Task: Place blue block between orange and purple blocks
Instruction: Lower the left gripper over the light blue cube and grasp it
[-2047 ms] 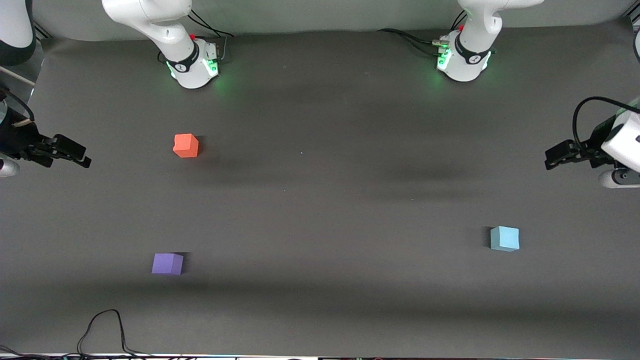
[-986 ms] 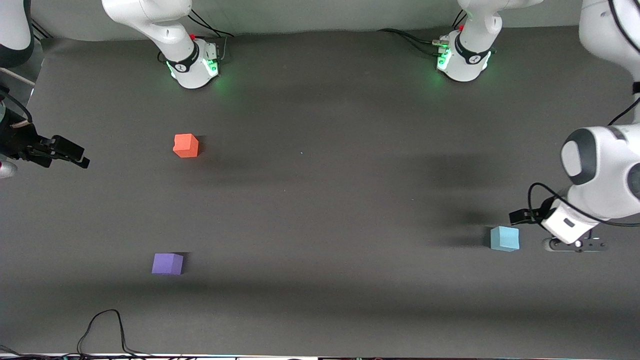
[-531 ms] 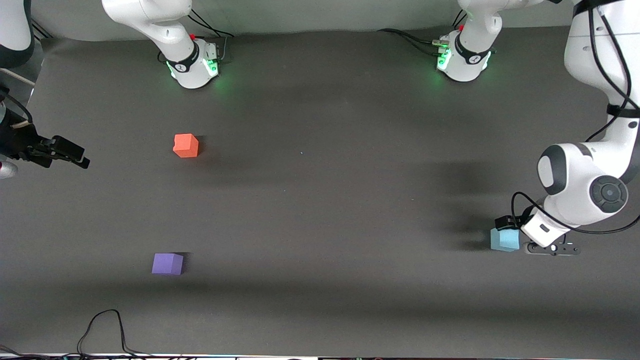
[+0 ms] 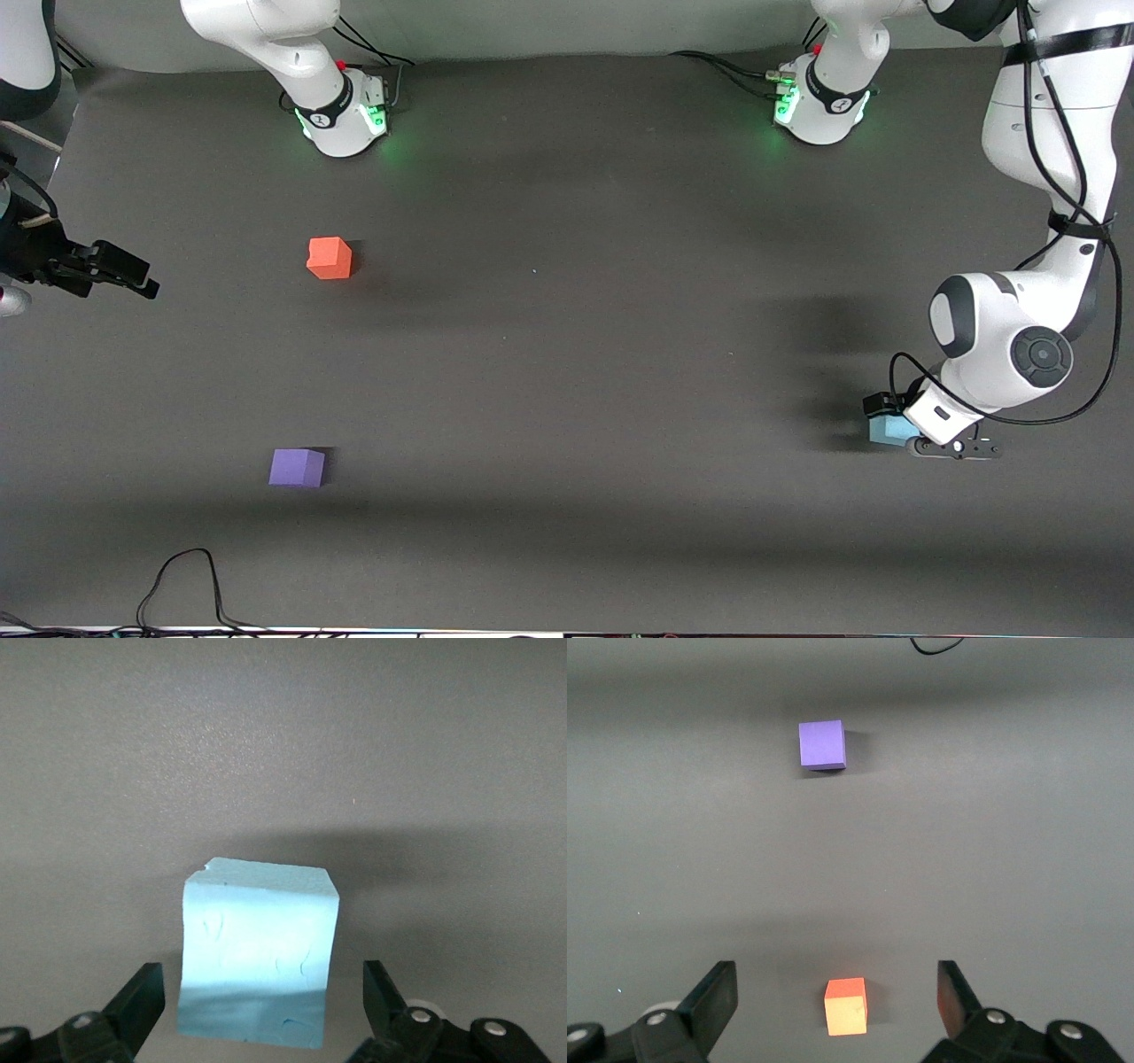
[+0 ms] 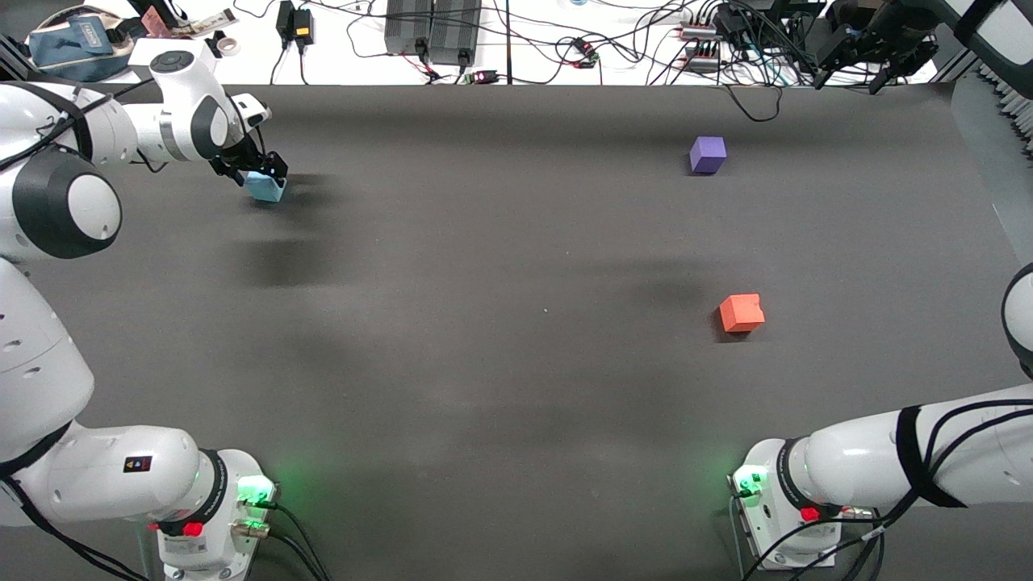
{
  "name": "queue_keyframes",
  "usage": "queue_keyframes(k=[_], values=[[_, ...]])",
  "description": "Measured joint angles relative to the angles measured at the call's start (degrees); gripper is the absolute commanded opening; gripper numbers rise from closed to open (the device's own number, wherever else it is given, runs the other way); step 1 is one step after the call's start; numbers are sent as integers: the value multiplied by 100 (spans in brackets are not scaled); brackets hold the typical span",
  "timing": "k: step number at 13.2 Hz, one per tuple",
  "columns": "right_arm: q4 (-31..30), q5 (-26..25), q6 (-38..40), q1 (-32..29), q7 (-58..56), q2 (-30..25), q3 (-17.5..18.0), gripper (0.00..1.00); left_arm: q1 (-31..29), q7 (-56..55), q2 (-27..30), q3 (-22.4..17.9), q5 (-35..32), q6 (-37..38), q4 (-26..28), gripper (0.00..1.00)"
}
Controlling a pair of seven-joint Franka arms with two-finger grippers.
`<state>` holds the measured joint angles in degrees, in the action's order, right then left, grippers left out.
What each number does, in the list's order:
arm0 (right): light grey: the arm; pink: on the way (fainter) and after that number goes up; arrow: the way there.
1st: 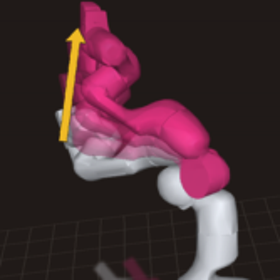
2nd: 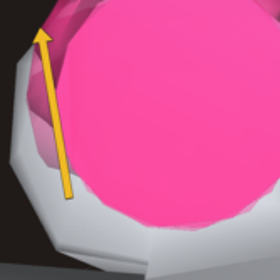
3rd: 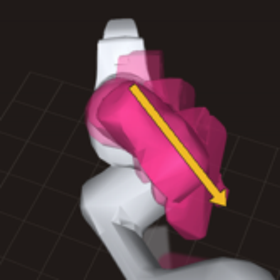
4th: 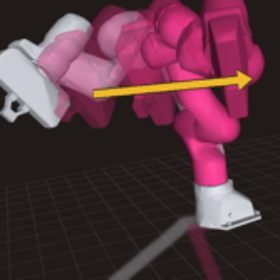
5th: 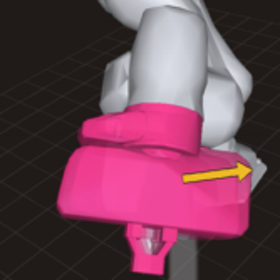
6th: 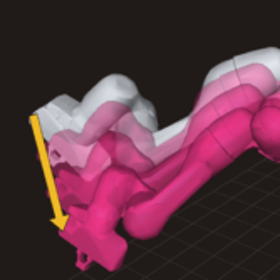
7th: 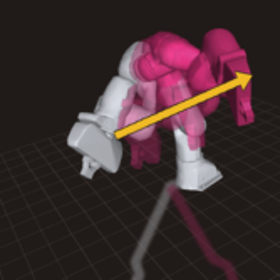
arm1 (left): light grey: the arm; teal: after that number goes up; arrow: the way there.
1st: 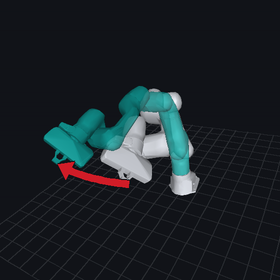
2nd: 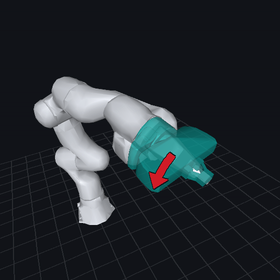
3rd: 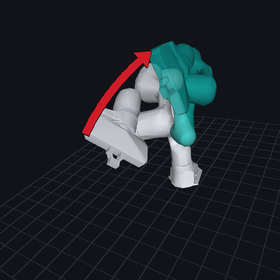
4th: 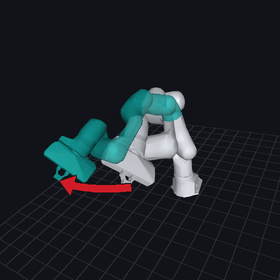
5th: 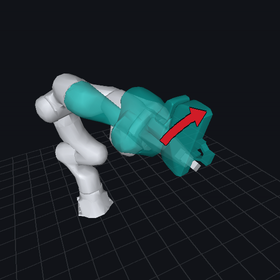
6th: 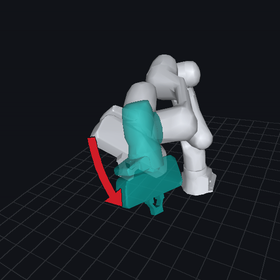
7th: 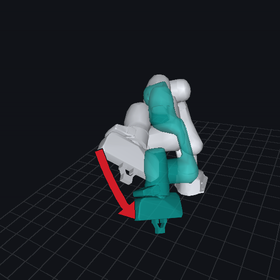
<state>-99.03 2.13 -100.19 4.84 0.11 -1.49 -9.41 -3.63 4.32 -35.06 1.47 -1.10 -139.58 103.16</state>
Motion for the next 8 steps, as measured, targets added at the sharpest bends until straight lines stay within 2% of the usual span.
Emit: queue_keyframes(k=[6, 8], values=[[0, 0, 0, 0, 0, 0, 0, 100, 0, 8, -43, 0, 0, -57, -30, 100], [0, 0, 0, 0, 0, 0, 0, 100, 0, 8, -63, 0, 0, -62, -51, 89]])
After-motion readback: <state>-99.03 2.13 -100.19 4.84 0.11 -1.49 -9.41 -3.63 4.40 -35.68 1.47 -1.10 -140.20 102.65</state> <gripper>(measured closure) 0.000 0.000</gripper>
